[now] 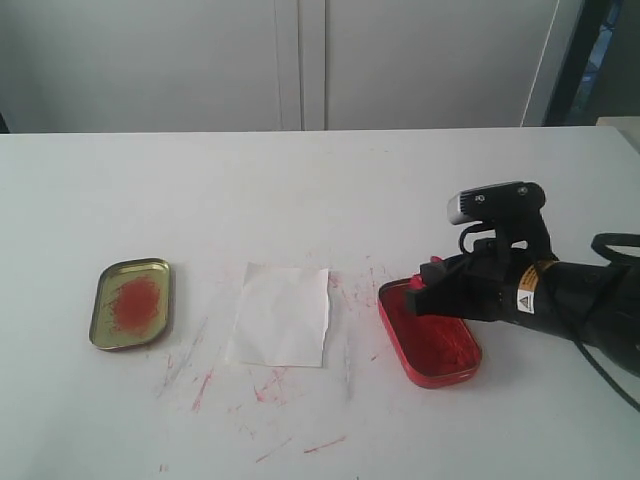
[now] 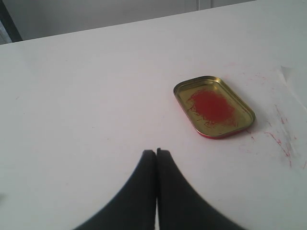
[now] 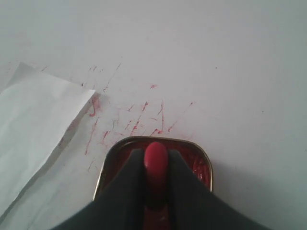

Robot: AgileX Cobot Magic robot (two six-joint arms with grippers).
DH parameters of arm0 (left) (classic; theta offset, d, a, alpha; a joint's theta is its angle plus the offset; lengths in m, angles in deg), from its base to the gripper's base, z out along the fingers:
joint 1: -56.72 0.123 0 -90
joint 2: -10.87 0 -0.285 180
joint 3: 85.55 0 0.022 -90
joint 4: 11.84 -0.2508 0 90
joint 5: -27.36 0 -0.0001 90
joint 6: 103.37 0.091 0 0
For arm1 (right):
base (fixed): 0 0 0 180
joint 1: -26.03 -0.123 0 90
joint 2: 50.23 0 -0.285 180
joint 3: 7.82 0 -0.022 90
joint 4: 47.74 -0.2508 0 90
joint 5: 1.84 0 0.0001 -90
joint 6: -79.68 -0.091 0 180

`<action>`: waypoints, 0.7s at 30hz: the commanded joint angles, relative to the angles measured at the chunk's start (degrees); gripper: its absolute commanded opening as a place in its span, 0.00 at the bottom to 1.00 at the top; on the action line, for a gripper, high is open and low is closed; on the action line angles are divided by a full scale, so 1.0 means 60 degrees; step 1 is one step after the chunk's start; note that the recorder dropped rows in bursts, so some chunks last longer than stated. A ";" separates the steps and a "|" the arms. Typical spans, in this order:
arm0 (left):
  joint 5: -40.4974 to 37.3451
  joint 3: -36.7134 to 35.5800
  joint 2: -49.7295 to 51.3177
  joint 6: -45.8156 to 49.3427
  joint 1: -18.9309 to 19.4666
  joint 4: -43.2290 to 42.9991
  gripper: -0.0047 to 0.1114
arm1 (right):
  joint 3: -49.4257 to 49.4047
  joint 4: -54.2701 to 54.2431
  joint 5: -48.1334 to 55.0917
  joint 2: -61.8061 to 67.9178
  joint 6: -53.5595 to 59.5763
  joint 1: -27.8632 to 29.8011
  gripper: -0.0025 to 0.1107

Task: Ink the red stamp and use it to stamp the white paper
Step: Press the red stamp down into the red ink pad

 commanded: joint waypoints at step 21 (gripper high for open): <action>0.0010 -0.0021 -0.0029 -0.0033 -0.0073 0.0002 0.04 | -0.0038 -0.1046 -0.0525 0.1533 0.1221 0.0044 0.02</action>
